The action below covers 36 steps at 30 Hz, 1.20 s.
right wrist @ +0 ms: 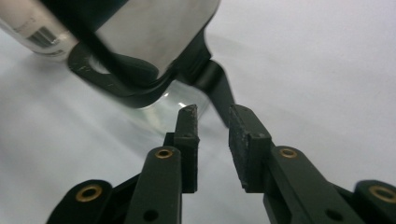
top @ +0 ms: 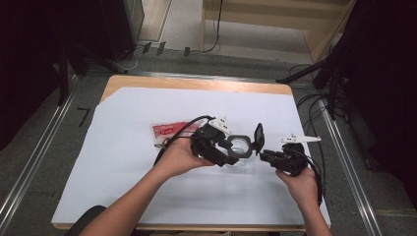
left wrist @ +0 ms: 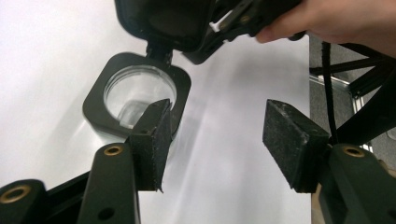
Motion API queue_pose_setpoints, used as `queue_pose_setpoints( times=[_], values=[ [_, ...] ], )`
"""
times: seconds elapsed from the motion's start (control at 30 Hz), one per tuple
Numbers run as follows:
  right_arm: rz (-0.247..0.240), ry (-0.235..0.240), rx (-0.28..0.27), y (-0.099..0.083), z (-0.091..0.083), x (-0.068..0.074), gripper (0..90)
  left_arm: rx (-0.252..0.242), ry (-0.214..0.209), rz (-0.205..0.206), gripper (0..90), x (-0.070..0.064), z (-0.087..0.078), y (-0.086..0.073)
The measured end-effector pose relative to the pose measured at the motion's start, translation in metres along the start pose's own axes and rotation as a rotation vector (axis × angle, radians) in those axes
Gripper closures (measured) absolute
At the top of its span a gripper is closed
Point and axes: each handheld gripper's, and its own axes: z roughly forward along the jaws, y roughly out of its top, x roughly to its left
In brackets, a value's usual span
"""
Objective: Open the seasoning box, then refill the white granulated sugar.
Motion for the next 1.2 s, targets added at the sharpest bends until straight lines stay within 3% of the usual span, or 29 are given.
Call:
queue_pose_setpoints(
  times=[0.3, 0.47, 0.93, 1.2],
  values=[
    [-0.004, 0.049, -0.016, -0.013, -0.012, 0.022, 63.7, -0.026, 0.010, -0.006, 40.3, -0.003, -0.019, -0.016],
    [-0.061, 0.070, -0.008, -0.016, -0.010, 0.033, 60.9, -0.021, 0.018, -0.017, 40.4, -0.002, -0.030, -0.026],
    [-0.083, 0.082, -0.011, -0.012, -0.001, 0.036, 57.6, -0.003, 0.039, -0.052, 40.8, 0.010, -0.052, -0.052],
    [-0.101, 0.084, -0.009, -0.010, -0.002, 0.039, 57.2, -0.009, 0.058, -0.074, 42.1, 0.016, -0.067, -0.059]
  ],
)
